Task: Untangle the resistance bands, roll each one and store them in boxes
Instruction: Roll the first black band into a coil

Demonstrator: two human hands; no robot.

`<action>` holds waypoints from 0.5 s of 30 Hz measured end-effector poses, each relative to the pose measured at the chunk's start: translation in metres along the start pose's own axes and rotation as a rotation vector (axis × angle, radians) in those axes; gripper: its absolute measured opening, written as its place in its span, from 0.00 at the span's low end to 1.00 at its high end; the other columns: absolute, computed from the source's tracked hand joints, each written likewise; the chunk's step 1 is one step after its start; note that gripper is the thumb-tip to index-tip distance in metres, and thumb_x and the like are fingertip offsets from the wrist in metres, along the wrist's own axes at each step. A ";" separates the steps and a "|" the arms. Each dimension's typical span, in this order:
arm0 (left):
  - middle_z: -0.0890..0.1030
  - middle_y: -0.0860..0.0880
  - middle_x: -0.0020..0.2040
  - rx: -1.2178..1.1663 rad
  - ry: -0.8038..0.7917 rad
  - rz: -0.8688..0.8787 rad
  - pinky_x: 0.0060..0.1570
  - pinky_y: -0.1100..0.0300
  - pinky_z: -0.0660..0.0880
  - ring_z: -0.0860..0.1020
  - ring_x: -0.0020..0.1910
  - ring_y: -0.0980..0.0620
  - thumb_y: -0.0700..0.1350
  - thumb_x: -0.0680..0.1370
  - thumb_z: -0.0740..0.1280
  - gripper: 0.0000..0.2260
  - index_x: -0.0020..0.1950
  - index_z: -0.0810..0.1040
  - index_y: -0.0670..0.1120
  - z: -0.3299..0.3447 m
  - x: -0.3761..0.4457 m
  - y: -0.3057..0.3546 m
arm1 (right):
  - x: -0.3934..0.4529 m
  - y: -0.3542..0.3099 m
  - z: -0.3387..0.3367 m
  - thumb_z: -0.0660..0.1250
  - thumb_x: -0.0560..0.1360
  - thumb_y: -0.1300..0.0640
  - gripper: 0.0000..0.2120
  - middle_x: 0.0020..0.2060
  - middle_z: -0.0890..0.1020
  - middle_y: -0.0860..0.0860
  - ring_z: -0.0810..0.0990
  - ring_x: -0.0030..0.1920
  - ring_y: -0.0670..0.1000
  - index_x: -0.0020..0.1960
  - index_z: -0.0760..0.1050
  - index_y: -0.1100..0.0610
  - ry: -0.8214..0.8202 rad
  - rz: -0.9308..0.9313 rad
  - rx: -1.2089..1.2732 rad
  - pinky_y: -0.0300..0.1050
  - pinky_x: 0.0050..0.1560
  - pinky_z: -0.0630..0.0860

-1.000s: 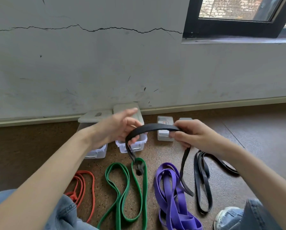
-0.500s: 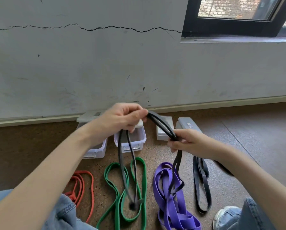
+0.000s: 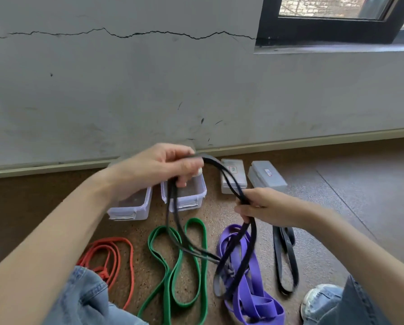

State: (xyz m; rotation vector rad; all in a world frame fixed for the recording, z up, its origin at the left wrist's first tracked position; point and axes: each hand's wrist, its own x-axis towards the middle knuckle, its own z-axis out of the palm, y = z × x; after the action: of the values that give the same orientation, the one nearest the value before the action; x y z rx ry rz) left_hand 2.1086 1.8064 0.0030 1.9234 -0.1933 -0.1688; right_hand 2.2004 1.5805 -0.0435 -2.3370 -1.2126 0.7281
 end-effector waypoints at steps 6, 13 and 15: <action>0.79 0.55 0.32 0.097 -0.167 -0.150 0.41 0.62 0.71 0.76 0.34 0.57 0.53 0.74 0.69 0.10 0.46 0.76 0.47 0.039 0.010 -0.009 | 0.005 -0.024 -0.002 0.62 0.78 0.57 0.07 0.33 0.77 0.46 0.75 0.34 0.44 0.41 0.70 0.52 0.106 -0.192 0.016 0.36 0.36 0.70; 0.67 0.55 0.28 -0.139 0.046 0.009 0.35 0.68 0.68 0.64 0.29 0.55 0.57 0.74 0.64 0.14 0.42 0.78 0.47 -0.008 -0.004 0.004 | 0.003 0.009 0.002 0.61 0.79 0.55 0.12 0.35 0.75 0.45 0.72 0.33 0.40 0.37 0.67 0.50 -0.053 0.065 -0.150 0.31 0.35 0.69; 0.74 0.53 0.30 -0.064 -0.029 -0.112 0.36 0.70 0.72 0.71 0.31 0.55 0.62 0.73 0.63 0.20 0.45 0.79 0.45 -0.004 -0.004 0.001 | 0.002 0.007 0.001 0.60 0.79 0.54 0.13 0.32 0.74 0.44 0.71 0.30 0.38 0.36 0.66 0.50 0.015 0.038 -0.087 0.30 0.34 0.68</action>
State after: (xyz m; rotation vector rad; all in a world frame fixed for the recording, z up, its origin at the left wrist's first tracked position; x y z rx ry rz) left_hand 2.1053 1.8106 0.0051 1.8701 -0.0986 -0.2743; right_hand 2.2051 1.5789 -0.0489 -2.4375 -1.2194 0.6818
